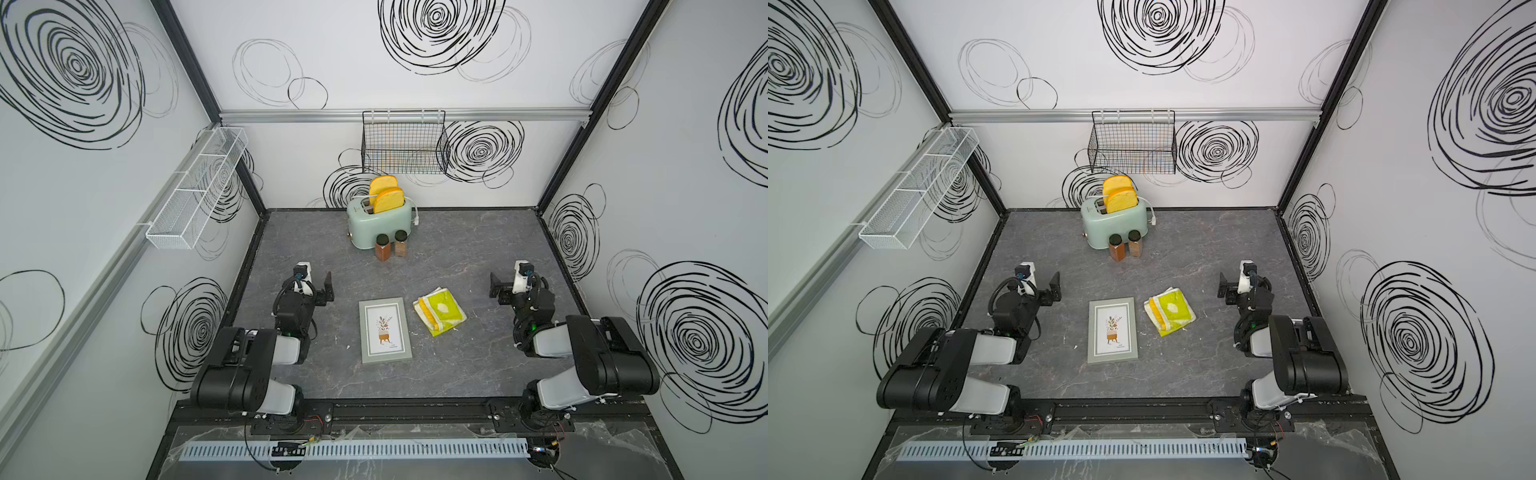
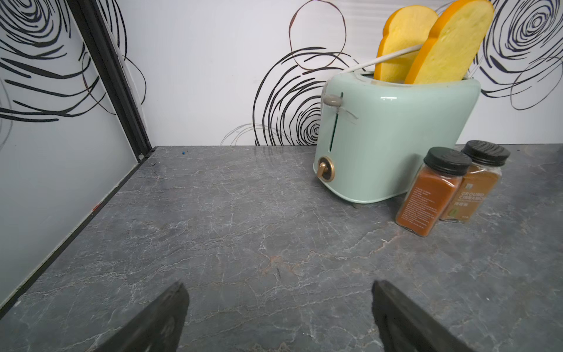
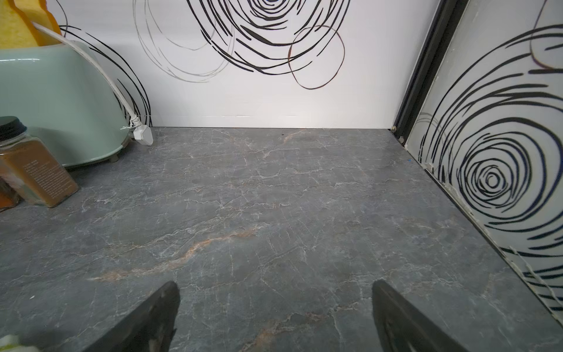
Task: Wipe the picture frame with a cloth
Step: Pick up the cleaning item at the center of the board.
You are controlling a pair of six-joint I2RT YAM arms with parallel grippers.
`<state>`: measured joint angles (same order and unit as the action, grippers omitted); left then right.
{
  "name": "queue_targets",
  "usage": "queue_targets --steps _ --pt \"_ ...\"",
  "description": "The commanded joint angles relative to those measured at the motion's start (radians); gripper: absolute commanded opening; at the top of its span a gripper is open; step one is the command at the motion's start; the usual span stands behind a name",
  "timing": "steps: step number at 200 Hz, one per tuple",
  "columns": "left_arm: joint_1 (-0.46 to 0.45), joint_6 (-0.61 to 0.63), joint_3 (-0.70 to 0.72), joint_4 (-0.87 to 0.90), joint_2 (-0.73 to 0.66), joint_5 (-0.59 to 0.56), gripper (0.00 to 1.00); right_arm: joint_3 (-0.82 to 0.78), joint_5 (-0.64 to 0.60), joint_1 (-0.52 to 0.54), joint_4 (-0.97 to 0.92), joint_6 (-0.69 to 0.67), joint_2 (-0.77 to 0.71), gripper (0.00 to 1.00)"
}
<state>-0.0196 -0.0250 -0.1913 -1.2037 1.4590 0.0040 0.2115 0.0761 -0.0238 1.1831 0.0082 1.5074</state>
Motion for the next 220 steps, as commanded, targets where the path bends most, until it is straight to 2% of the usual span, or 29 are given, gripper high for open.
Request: queue_targets --steps 1,220 --pt "-0.006 0.014 -0.021 -0.073 0.008 0.011 0.98 0.008 0.008 -0.001 0.05 -0.016 0.008 0.99" --pt "0.0 0.012 -0.02 -0.076 0.009 0.024 0.98 0.01 0.018 -0.007 0.049 -0.011 0.007 0.99"
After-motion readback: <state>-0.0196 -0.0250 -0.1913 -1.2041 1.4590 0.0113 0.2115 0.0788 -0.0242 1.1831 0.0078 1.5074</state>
